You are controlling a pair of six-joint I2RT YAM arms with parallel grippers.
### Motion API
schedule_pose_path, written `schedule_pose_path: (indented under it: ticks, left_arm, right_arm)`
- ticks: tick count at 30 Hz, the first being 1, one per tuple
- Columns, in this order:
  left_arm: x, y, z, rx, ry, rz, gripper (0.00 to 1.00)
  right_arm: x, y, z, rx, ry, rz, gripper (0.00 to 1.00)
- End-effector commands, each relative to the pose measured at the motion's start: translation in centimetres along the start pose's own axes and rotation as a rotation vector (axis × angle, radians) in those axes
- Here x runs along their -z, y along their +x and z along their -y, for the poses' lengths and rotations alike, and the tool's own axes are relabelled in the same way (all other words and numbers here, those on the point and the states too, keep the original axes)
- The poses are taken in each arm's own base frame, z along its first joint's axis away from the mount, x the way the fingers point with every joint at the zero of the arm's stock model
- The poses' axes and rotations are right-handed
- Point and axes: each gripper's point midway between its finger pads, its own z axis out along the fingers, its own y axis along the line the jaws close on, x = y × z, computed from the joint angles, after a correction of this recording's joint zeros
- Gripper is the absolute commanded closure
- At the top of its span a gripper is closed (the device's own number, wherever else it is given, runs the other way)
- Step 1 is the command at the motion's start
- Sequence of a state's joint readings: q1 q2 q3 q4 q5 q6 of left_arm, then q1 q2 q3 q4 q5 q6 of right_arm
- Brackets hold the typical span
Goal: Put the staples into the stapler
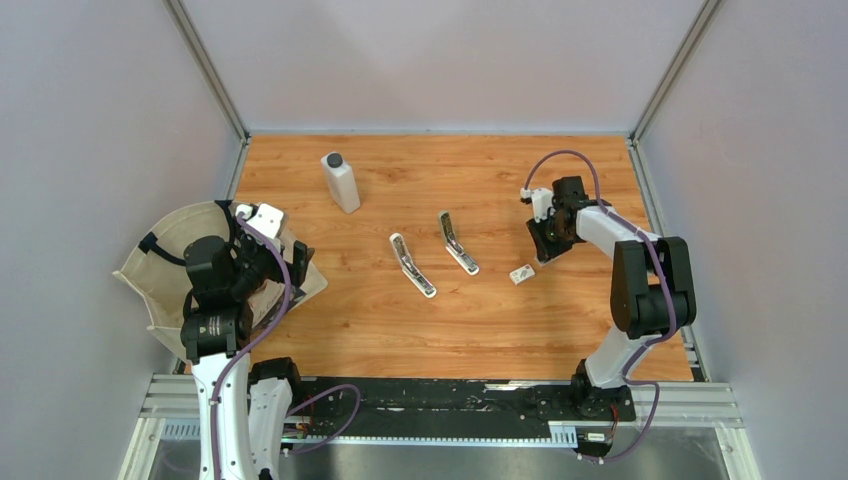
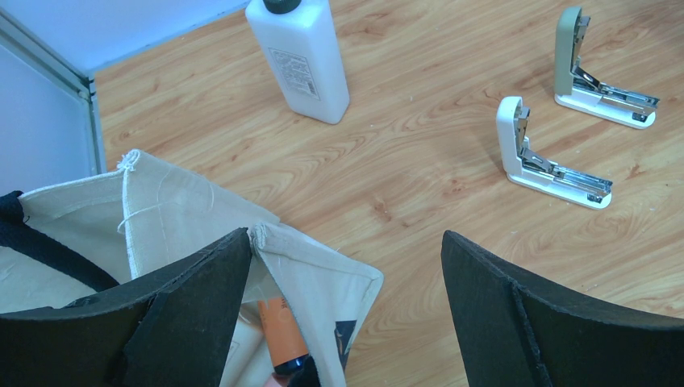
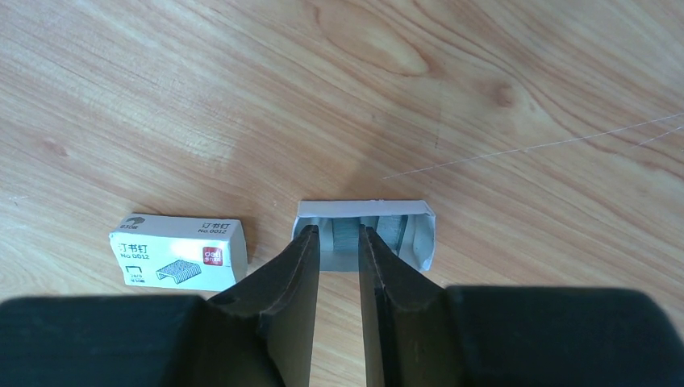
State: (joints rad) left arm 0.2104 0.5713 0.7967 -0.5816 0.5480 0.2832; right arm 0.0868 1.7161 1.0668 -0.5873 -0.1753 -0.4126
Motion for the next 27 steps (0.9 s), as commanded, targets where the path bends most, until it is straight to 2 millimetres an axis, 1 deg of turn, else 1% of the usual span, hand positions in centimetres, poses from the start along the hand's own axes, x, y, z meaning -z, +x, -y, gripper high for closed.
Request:
schedule_pose_path:
  ticks: [1, 11, 21, 27]
  left_arm:
    - [-0.24, 2.04, 0.25, 0.046, 0.010, -0.065, 0.05]
    - [-0.27, 2.04, 0.19, 0.044, 0.009, -0.066, 0.05]
    - [-0.32, 2.10, 0.18, 0.046, 0.010, -0.068, 0.05]
    - [-0.32, 2.11, 0.16, 0.046, 0.008, -0.069, 0.05]
  right_arm:
    - [-0.24, 0.05, 0.27, 0.001, -0.013, 0.000, 0.72]
    - [-0.48, 0.36, 0.03, -0.009, -0.037, -0.012, 0.72]
    - [-0.87, 0.64, -0.10, -0.009, -0.051, -0.029, 0.75]
    - [-0.45, 0.19, 0.15, -0.011, -0.034, -0.007, 0.82]
